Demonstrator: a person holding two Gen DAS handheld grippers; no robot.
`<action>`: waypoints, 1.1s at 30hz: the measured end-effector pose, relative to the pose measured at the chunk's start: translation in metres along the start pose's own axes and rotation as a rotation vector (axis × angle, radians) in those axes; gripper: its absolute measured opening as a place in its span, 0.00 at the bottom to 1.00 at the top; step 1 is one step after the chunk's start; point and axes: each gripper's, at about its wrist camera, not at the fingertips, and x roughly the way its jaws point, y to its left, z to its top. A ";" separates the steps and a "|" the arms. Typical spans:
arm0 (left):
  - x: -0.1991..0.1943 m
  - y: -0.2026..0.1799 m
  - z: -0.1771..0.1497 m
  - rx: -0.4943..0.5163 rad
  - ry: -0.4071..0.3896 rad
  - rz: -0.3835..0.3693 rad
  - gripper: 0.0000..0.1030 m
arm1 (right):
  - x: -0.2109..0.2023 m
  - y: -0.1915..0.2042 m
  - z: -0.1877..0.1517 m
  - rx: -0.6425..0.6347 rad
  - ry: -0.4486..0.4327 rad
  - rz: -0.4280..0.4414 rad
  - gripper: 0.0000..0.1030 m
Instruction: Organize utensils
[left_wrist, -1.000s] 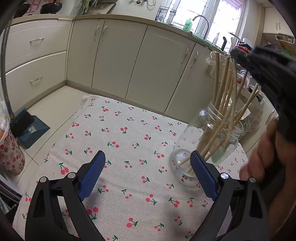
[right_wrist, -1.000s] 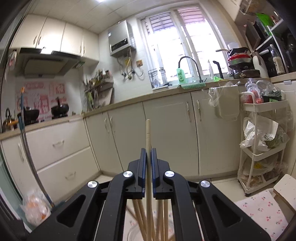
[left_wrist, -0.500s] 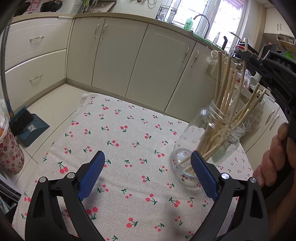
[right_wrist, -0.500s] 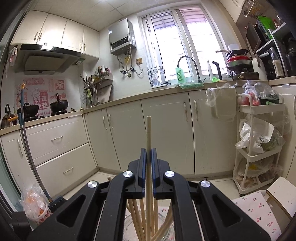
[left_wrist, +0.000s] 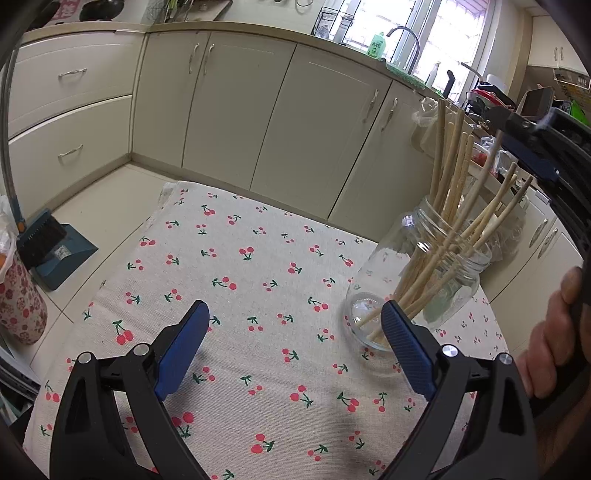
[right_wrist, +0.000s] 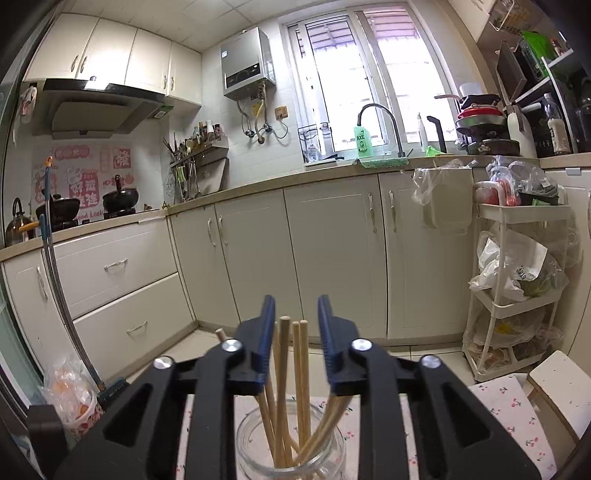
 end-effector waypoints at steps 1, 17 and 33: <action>0.001 0.000 0.000 -0.002 0.002 -0.002 0.88 | -0.004 -0.001 0.000 0.002 0.006 -0.002 0.28; -0.064 -0.008 -0.011 0.089 0.059 0.052 0.90 | -0.131 -0.002 -0.060 0.084 0.409 -0.140 0.75; -0.298 -0.015 -0.033 0.182 0.077 0.180 0.92 | -0.304 0.056 -0.011 0.177 0.497 -0.165 0.93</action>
